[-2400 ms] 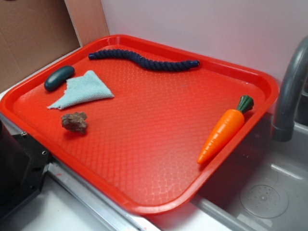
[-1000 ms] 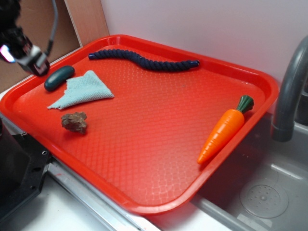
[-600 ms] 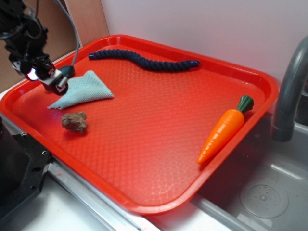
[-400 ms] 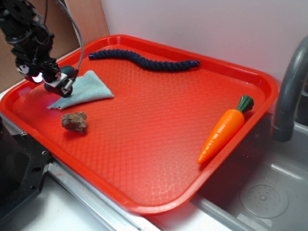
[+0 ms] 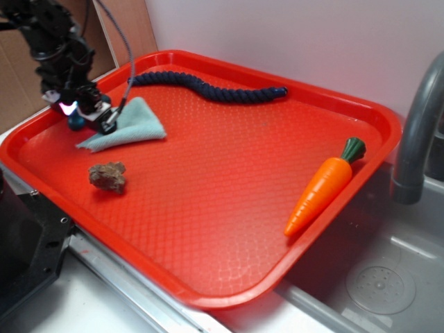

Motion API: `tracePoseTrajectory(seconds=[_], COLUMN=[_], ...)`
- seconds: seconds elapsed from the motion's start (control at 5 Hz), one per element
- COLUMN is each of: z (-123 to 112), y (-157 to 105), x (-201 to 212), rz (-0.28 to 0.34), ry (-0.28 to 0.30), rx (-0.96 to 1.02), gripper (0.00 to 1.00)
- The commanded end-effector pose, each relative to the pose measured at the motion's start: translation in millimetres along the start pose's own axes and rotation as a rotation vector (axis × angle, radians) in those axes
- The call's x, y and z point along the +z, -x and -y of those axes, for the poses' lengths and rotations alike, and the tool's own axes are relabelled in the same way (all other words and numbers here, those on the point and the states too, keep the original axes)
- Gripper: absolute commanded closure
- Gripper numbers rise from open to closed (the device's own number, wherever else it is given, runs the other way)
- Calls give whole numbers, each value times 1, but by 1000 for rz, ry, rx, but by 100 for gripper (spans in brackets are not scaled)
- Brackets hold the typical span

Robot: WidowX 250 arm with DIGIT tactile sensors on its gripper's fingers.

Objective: Grab the plastic pickle.

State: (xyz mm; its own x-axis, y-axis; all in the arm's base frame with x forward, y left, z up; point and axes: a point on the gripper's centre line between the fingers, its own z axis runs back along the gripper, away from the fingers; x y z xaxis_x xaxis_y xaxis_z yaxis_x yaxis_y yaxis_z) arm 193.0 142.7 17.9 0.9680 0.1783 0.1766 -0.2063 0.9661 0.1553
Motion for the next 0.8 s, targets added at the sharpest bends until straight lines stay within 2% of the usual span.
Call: tracePoseTrajectory(seconds=[0.0,0.2,0.4,0.6], z=[-10,-9,1,29], y=[-25,-25,-26,-28], x=[-20,-20,-5,43], rz=[12,-2,-38,-29], ry=[43,43,2,32], rx=[5,3,9,-9], gripper=[100,100,100,100])
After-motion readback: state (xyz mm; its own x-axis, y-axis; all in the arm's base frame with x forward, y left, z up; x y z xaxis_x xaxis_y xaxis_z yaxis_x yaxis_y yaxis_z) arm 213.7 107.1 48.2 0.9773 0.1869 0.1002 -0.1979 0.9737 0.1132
